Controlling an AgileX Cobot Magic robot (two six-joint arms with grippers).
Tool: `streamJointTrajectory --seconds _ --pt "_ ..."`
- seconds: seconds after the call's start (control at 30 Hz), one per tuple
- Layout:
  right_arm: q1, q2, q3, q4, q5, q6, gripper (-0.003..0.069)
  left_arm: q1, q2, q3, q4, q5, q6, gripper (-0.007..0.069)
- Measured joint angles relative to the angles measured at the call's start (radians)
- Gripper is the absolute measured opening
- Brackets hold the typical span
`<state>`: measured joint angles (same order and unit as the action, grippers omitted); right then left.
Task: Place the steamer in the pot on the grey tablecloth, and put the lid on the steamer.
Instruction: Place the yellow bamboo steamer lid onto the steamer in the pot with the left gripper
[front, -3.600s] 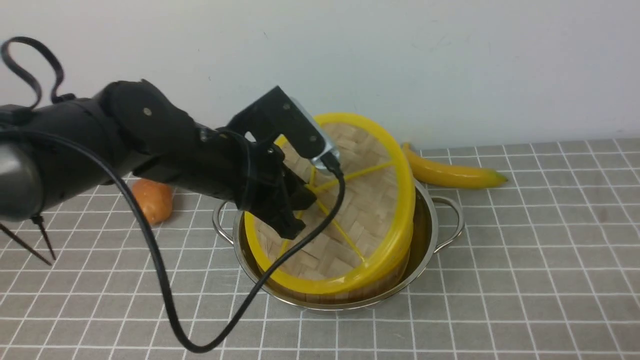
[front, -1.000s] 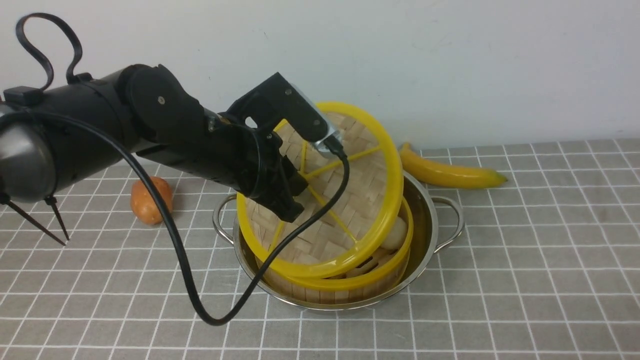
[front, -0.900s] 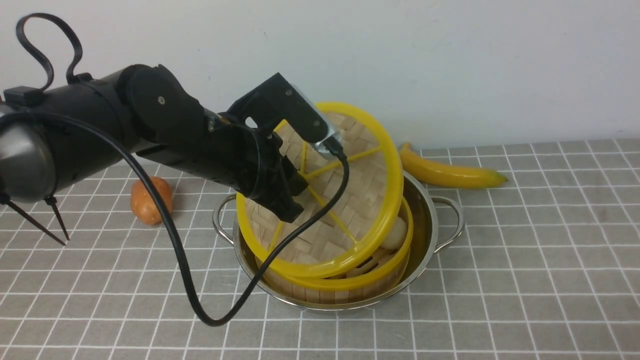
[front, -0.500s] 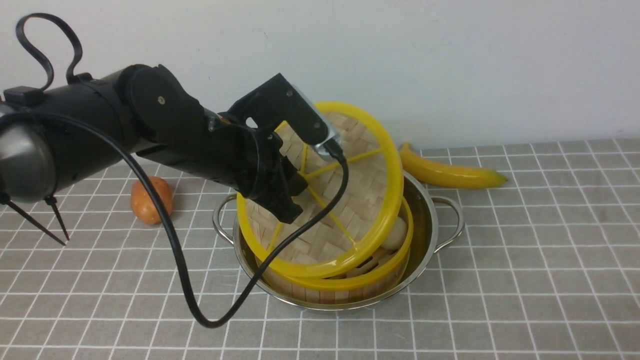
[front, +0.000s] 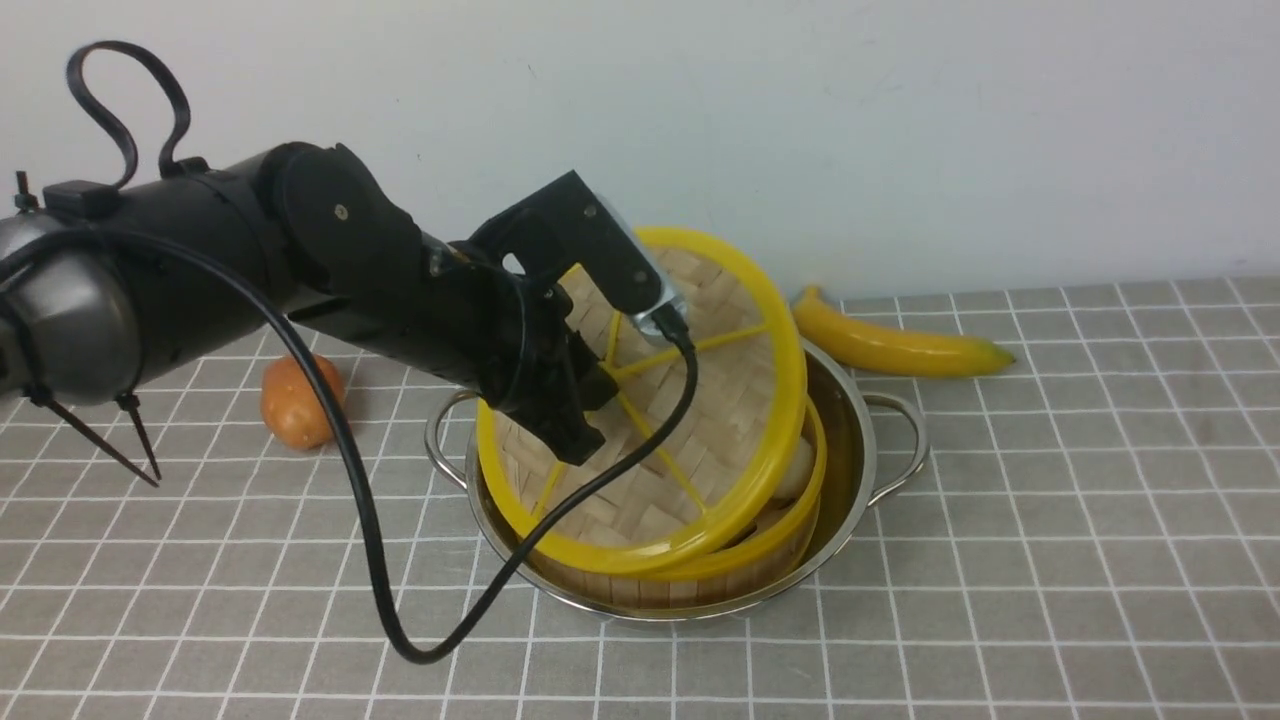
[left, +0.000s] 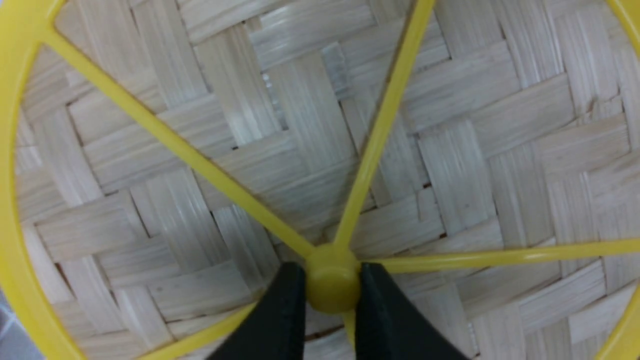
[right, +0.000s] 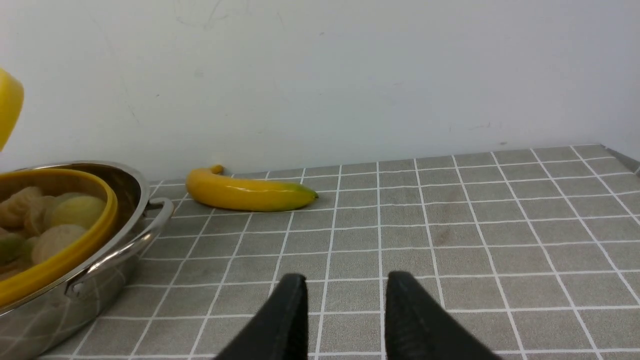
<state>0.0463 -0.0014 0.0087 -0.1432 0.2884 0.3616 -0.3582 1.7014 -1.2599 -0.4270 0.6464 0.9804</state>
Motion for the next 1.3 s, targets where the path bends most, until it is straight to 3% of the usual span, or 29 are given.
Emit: streamJointTrajectory --seconds 0.73,0.93,1.13,1.3 --pt "0.000 0.000 0.000 0.001 0.000 0.000 0.0242 -0.041 0.003 -0.070 0.017 0.051 0.020 0.0120" --pt "0.000 0.000 0.000 0.001 0.000 0.000 0.0242 -0.041 0.003 -0.092 0.049 0.079 -0.029 0.0120" --pt "0.000 0.000 0.000 0.001 0.000 0.000 0.0242 -0.041 0.002 -0.145 0.189 0.178 -0.173 0.0120" --pt "0.000 0.000 0.000 0.001 0.000 0.000 0.0242 -0.041 0.008 -0.146 0.227 0.195 -0.197 0.0120"
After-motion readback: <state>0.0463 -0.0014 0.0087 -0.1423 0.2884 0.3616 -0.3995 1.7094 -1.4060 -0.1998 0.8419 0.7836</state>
